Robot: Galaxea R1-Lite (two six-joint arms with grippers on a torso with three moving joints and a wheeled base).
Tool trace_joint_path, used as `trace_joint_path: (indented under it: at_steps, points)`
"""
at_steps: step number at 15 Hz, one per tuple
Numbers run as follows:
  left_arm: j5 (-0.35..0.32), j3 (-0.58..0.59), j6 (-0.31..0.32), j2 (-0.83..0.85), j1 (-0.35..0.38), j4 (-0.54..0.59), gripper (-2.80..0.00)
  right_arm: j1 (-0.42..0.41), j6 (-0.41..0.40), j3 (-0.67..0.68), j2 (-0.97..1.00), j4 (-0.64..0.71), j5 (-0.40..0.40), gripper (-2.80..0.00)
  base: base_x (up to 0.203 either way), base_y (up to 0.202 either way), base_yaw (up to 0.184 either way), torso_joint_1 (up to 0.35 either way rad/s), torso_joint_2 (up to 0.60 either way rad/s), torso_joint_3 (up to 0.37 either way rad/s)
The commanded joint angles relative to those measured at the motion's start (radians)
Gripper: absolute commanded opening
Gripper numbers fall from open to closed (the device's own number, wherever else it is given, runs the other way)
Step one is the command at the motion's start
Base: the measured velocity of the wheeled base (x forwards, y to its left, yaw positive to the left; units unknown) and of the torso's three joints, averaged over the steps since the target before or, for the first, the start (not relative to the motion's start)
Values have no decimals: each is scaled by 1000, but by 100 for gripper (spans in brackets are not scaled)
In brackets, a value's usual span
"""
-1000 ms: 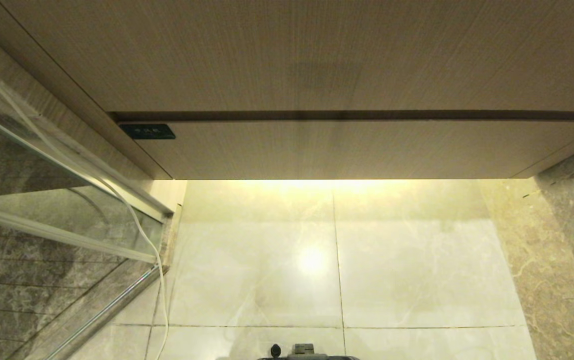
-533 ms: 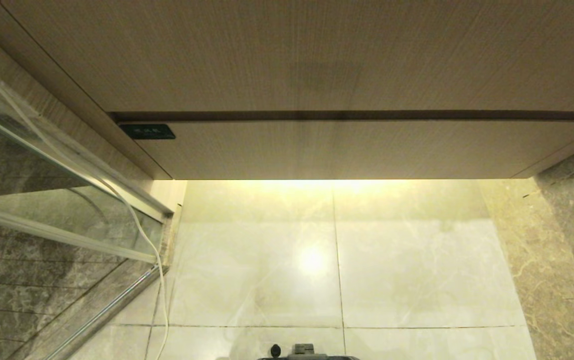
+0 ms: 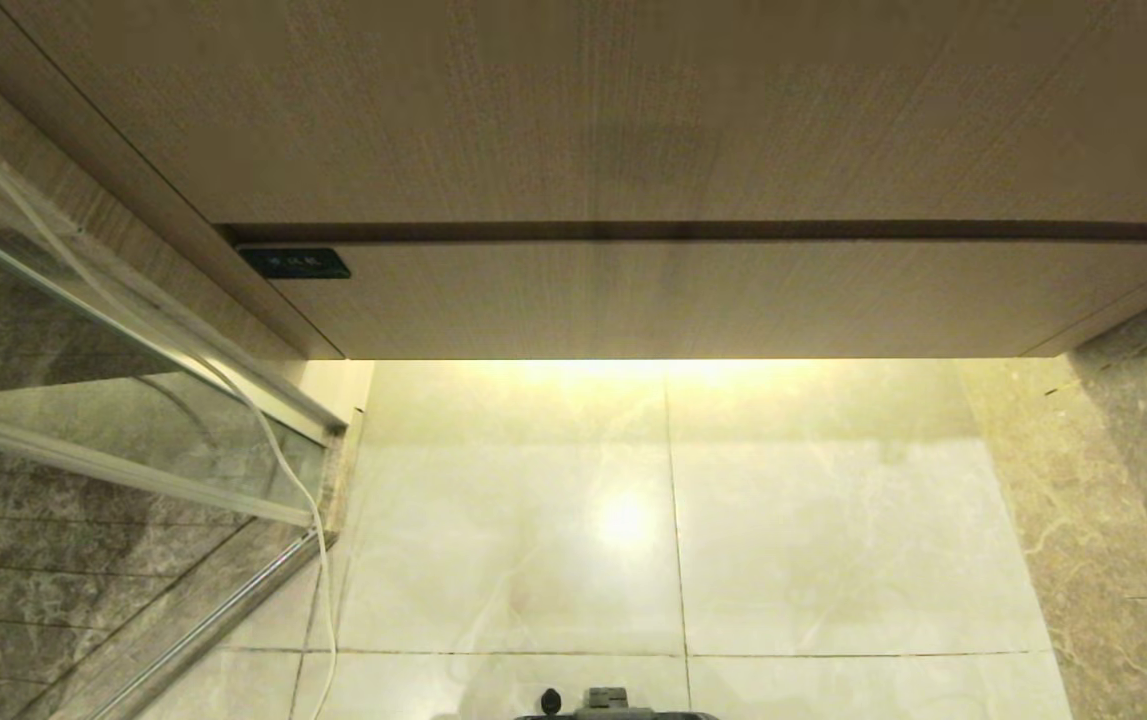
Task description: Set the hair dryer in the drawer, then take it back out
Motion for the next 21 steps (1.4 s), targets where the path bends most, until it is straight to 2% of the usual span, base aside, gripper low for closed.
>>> trace_joint_path:
  at_steps: [1, 21]
  points:
    - [1, 0, 0, 0, -1, 0, -280, 0, 6, 0, 3, -2, 0, -280, 0, 0, 0, 0, 0, 0]
    - [1, 0, 0, 0, -1, 0, -280, 2, 7, -1, 3, -2, -1, -280, 0, 0, 0, 0, 0, 0]
